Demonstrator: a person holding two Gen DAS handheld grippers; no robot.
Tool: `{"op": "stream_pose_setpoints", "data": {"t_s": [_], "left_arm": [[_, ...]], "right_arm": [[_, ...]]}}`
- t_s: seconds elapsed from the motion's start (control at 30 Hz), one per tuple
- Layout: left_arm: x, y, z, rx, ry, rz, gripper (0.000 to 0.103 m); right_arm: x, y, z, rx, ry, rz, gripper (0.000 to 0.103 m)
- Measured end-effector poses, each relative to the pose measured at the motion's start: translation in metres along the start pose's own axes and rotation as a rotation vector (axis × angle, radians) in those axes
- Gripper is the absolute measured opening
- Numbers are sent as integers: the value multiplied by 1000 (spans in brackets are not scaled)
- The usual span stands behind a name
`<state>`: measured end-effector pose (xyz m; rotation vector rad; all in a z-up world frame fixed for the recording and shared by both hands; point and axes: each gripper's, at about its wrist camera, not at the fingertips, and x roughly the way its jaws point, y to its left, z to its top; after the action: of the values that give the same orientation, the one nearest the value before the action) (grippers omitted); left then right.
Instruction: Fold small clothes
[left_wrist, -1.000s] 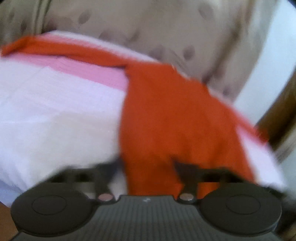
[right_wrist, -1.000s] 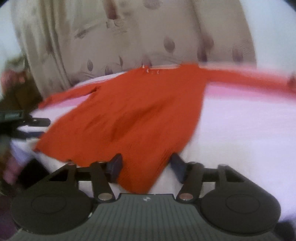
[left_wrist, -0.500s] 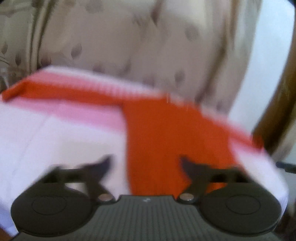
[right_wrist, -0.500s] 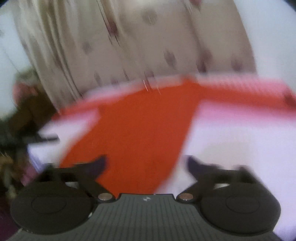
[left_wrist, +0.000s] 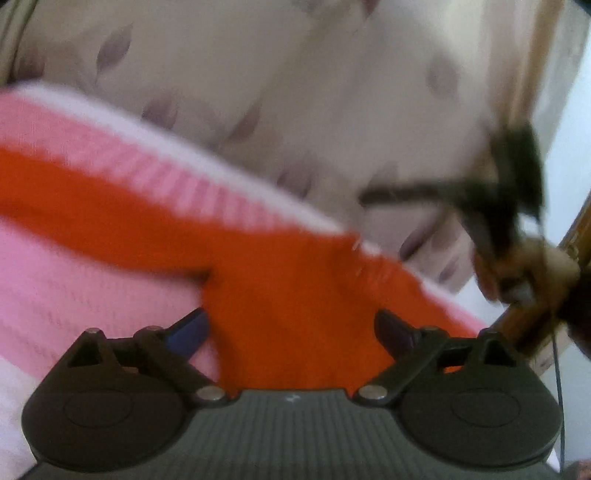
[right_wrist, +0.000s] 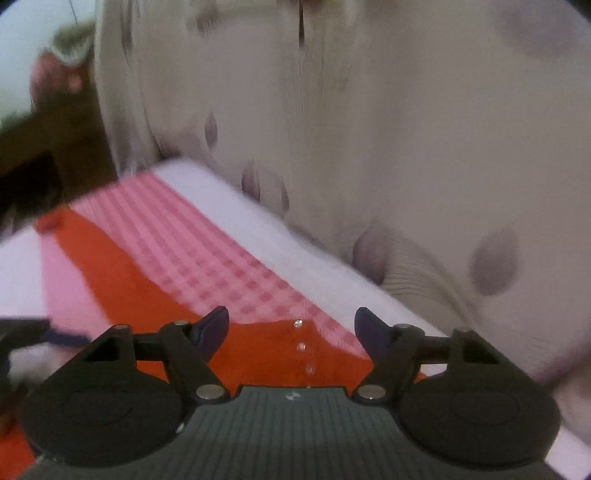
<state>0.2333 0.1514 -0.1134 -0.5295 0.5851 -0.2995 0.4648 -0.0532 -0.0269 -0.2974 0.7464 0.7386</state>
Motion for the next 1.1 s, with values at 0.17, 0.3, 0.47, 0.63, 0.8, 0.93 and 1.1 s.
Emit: {"op": "stream_pose_setpoints", "data": {"t_s": [0.17,0.3,0.47,0.63,0.8,0.93,1.1], "left_arm": [[-7,10,-4,-47,-41,-40,97],[-7,11,-3,-48,-42,-36,97],[-7,11,1,-45,-43,-30,97],[-8,10,1,-45,-44,-25,97],[-8,8,1,-40,-47,-10,97],[-8,6,1,-39,-48,-1,97],[-9,6,1,-42,-48,3,98]], "right_arm": [[64,-8,-14,-59,156,27,75],[69,5,-25,-121,130,92,60],[68,35,-23,-265,55,21,17],[72,15,-10,-201,-99,-104,13],[88,-14,-15,-37,-152,-148,13],[92,-23,-20,-7,-151,-126,18],[63,-26,-18,79,-248,-95,57]]}}
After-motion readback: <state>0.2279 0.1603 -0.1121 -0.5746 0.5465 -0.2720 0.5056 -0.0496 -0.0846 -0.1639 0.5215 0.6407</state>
